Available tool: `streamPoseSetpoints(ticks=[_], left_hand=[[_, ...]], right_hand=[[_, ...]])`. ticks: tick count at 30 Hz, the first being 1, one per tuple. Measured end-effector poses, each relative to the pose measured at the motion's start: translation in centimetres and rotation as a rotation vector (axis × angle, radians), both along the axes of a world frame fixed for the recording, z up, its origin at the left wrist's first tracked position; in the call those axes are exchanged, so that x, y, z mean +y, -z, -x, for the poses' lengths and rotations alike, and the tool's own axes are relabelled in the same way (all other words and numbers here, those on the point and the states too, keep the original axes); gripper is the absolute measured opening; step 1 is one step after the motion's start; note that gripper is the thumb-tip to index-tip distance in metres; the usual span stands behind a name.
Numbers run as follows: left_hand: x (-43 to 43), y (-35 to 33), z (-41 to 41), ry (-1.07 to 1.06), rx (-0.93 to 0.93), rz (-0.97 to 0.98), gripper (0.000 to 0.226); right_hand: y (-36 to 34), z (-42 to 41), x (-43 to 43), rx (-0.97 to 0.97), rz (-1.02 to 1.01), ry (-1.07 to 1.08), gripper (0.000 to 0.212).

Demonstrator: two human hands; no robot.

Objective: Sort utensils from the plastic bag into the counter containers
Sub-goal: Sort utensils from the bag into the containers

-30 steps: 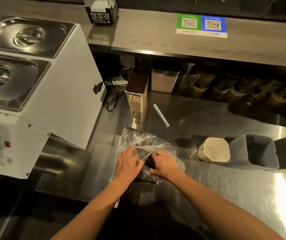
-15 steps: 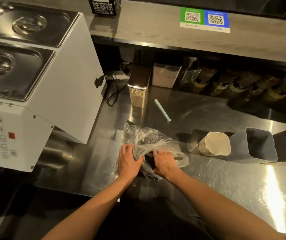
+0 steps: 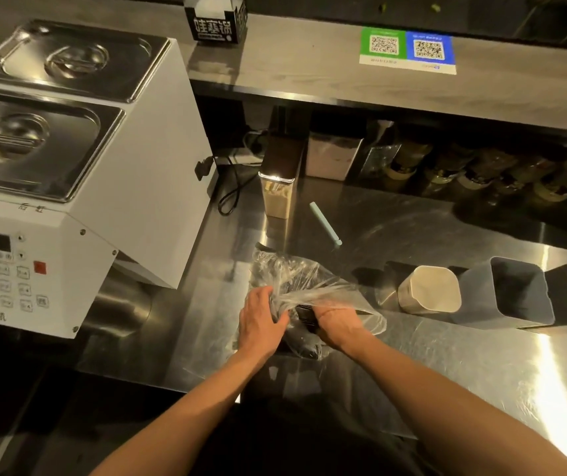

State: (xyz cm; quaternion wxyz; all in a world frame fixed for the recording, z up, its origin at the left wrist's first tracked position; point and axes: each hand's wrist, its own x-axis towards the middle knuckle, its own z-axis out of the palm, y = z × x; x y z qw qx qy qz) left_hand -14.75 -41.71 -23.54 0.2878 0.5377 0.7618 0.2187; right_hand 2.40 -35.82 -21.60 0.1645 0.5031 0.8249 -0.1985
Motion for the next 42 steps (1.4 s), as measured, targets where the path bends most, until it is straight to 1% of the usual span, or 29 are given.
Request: streamPoseSetpoints(ticks=[3,5,7,9,11,13,15,17,19,22,25,26,29,30,32,33,36,38,42], left_hand=[[0.2,-0.2,-0.4,0.011,0.045,-0.015,0.063],[0.4,-0.4,-0.8,0.038,0.082,-0.065,0.067],[0.6,-0.4,-1.0,0.112,0.116,-0.190,0.070],[0.9,-0.4,-1.3,0.265,0.140,-0.321,0.073],[1.2,-0.7,-1.8,0.427,0.158,-0.406,0.064],[1.4,-0.8,-2.1,0.504,0.153,-0.437,0.049],[1.7,-0.7,-2.1,0.505,0.128,-0.415,0.046],[1.8,-0.3,-2.0,0.494,0.121,-0.360,0.055],[1.5,-0.2,-1.9,0.490,0.146,-0.299,0.055],[1.7,-0.4,-2.0,0.431,0.137,-0.221,0.059],[2.5,-0.5,-1.8,0.405,0.170,-0.213,0.051],[2.6,-0.5,-1.7,0.396,0.162,-0.211,0.052],[2.3,-0.3,-1.4,0.360,0.147,-0.176,0.059],[2.2,-0.2,-1.4,0.342,0.139,-0.163,0.056],[2.2,0.2,-1.3,0.315,0.134,-0.142,0.042],[2.2,0.3,-1.3,0.311,0.132,-0.133,0.038],[2.1,0.4,-1.4,0.344,0.127,-0.067,0.043],[1.9,0.5,-1.5,0.366,0.089,-0.046,0.044],[1.9,0.5,-1.7,0.345,0.008,-0.012,0.048]], right_hand=[[-0.6,0.0,0.8,-0.056,0.030,-0.003,0.032],[-0.9,0.2,1.1,-0.093,0.024,-0.024,0.030],[-1.1,0.4,1.1,-0.111,0.025,-0.046,0.026],[-1.1,0.6,0.9,-0.107,0.018,-0.079,0.022],[-1.1,0.7,0.7,-0.125,-0.021,-0.136,0.023],[-1.4,0.9,0.5,-0.174,-0.047,-0.165,0.025],[-1.7,1.3,0.3,-0.215,-0.063,-0.178,0.025],[-2.1,1.8,0.1,-0.248,-0.096,-0.178,0.023],[-2.6,2.3,0.0,-0.275,-0.157,-0.189,0.022],[-3.4,2.1,0.4,-0.238,-0.186,-0.211,0.022],[-4.2,0.4,1.6,-0.204,-0.181,-0.216,0.020],[-4.3,-0.3,2.0,-0.207,-0.179,-0.217,0.021],[-4.7,-2.4,2.8,-0.209,-0.149,-0.193,0.021],[-4.9,-3.0,3.0,-0.214,-0.141,-0.183,0.022],[-5.1,-4.0,3.5,-0.234,-0.126,-0.176,0.022],[-5.3,-4.3,3.7,-0.248,-0.109,-0.169,0.021],[-5.2,-4.5,4.0,-0.290,-0.032,-0.139,0.022],[-4.9,-3.9,4.0,-0.302,0.014,-0.115,0.024],[-3.6,-1.8,3.3,-0.264,0.076,-0.069,0.027]])
